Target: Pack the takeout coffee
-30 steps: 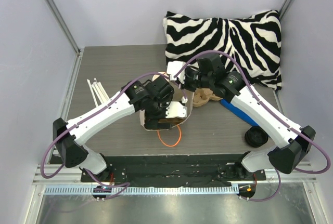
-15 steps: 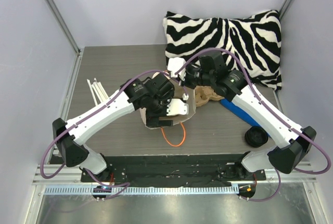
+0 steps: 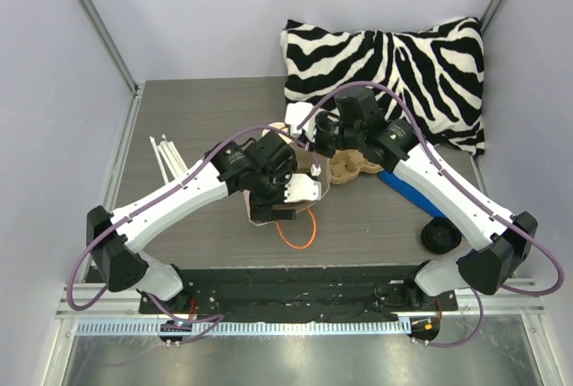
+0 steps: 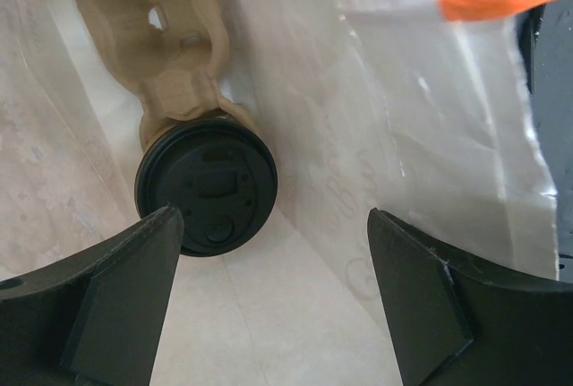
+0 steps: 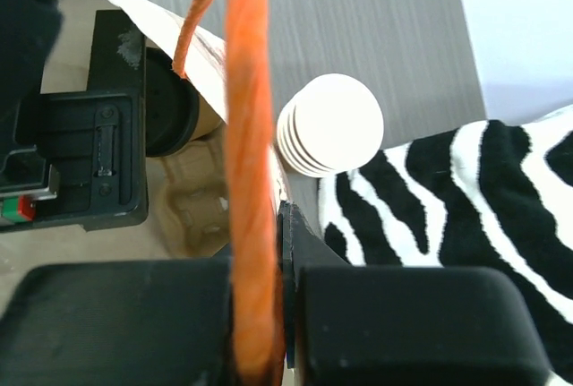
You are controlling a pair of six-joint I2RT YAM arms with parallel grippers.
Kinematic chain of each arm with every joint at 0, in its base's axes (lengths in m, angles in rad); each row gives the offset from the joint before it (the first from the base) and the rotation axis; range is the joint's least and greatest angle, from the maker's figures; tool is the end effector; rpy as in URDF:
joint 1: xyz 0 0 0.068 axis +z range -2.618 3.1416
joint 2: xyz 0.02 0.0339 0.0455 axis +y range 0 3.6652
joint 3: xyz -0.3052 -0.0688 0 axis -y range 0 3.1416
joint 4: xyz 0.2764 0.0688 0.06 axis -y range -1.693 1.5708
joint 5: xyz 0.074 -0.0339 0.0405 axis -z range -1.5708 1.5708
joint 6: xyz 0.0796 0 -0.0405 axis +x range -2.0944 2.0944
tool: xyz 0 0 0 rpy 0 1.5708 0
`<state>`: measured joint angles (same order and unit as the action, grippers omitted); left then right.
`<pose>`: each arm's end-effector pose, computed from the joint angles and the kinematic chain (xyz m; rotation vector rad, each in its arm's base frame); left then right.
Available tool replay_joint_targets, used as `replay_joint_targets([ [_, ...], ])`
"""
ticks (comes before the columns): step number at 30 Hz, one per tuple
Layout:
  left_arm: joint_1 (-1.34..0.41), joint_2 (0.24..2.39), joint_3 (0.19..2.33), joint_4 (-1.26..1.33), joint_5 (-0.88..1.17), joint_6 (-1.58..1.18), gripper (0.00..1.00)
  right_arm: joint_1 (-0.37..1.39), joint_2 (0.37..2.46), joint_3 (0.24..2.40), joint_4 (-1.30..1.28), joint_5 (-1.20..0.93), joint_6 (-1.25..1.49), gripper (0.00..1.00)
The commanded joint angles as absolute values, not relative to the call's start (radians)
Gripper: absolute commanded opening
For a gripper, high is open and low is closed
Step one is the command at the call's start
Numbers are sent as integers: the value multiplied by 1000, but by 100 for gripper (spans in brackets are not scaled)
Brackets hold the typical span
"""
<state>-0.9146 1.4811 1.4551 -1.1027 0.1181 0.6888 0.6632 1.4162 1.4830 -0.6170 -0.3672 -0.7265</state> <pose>0.1976 -0.2719 0.3319 1.9698 1.8566 -0.2275 0.2749 0.2510 0.4158 -1.5039 1.4653 0.3506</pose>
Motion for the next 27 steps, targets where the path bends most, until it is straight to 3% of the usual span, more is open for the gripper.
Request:
replay_joint_targets([
  [1, -922, 1373, 1465, -951, 201, 761, 88, 634, 1465, 1502, -698, -348, -718, 1],
  [14, -923, 1364, 1465, -933, 209, 798, 88, 601, 1531, 1582, -759, -396, -675, 1],
  [27, -881, 1457, 1753, -992, 253, 673, 85, 597, 1539, 1577, -755, -402, -723, 1],
])
